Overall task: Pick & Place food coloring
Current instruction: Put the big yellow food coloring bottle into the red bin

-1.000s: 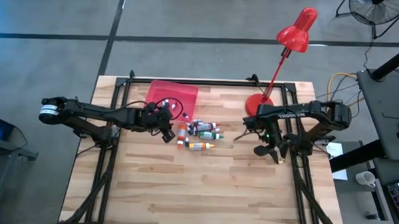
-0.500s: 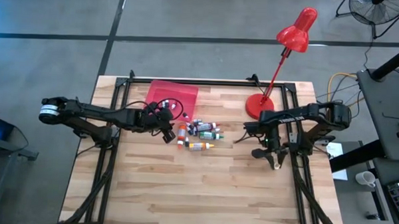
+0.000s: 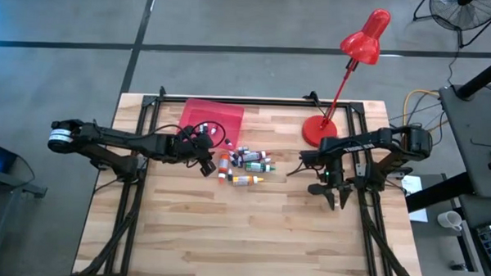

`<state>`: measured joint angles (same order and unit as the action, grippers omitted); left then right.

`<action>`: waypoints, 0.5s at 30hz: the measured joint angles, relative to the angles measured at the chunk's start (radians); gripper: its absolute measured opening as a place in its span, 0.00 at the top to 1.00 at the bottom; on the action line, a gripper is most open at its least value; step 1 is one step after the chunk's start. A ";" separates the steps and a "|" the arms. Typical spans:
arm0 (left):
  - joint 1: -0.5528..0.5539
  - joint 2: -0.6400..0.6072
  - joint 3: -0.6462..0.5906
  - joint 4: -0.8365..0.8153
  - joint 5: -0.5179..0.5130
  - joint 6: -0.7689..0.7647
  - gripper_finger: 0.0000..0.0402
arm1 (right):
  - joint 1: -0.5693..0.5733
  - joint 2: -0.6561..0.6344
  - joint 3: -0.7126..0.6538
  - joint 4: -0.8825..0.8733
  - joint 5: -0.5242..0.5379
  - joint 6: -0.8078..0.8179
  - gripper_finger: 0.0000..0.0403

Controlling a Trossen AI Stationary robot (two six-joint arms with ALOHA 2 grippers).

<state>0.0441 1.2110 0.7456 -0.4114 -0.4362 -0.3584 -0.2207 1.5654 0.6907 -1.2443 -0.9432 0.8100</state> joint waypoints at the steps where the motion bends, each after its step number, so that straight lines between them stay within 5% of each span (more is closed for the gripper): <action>1: 0.000 0.000 0.000 0.000 0.000 0.000 0.67 | 0.000 0.000 0.003 0.003 0.000 -0.002 0.60; 15: 0.000 0.000 0.000 0.000 0.000 0.000 0.67 | 0.000 -0.005 0.020 0.041 0.108 -0.014 0.51</action>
<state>0.0441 1.2110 0.7456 -0.4118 -0.4366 -0.3580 -0.2207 1.5602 0.7108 -1.2037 -0.8354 0.7963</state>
